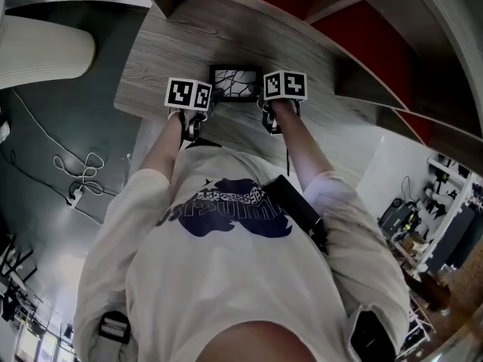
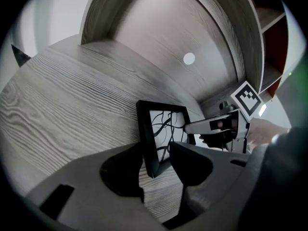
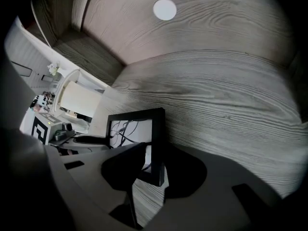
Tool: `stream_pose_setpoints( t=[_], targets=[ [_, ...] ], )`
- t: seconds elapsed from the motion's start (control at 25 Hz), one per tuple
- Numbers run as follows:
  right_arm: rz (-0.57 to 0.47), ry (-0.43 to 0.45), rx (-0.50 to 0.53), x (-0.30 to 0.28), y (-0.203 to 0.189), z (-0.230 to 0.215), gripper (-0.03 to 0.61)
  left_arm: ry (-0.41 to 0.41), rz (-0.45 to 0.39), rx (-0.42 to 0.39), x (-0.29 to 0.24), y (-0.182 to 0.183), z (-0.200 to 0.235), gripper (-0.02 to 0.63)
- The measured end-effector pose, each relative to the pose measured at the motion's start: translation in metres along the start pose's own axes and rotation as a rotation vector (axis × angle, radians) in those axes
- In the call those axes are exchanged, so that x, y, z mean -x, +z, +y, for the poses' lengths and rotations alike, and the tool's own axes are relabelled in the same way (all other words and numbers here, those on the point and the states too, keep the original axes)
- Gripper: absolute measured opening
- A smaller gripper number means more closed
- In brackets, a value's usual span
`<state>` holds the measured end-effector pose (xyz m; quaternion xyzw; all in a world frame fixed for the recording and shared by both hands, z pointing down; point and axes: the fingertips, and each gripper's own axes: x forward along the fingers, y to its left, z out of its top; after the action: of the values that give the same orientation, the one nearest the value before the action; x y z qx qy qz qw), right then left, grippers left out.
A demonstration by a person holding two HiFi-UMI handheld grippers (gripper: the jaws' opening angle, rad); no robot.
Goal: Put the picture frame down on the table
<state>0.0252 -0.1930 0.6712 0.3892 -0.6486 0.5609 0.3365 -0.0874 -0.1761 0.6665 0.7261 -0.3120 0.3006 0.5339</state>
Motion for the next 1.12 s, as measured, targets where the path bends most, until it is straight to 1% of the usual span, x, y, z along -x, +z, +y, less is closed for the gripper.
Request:
stream_pose_setpoints(
  t=[0.2, 0.36, 0.6, 1.12],
  targets=[
    [0.044, -0.031, 0.000, -0.0032, -0.0004, -0.0024, 0.123, -0.019, 0.018, 0.032, -0.0026, 0.0005, 0.0016, 0.181],
    [0.061, -0.030, -0.012, -0.0019, -0.0003, -0.0028, 0.123, -0.040, 0.030, 0.048, -0.0024, 0.0010, -0.0002, 0.179],
    [0.038, 0.015, -0.042, -0.0007, -0.0009, -0.0028, 0.121, -0.071, 0.023, 0.074, -0.0011, 0.0013, 0.0004, 0.179],
    [0.015, 0.020, -0.057, -0.0019, -0.0010, -0.0043, 0.114, -0.095, -0.021, 0.153, 0.0017, 0.0043, 0.0074, 0.179]
  ],
)
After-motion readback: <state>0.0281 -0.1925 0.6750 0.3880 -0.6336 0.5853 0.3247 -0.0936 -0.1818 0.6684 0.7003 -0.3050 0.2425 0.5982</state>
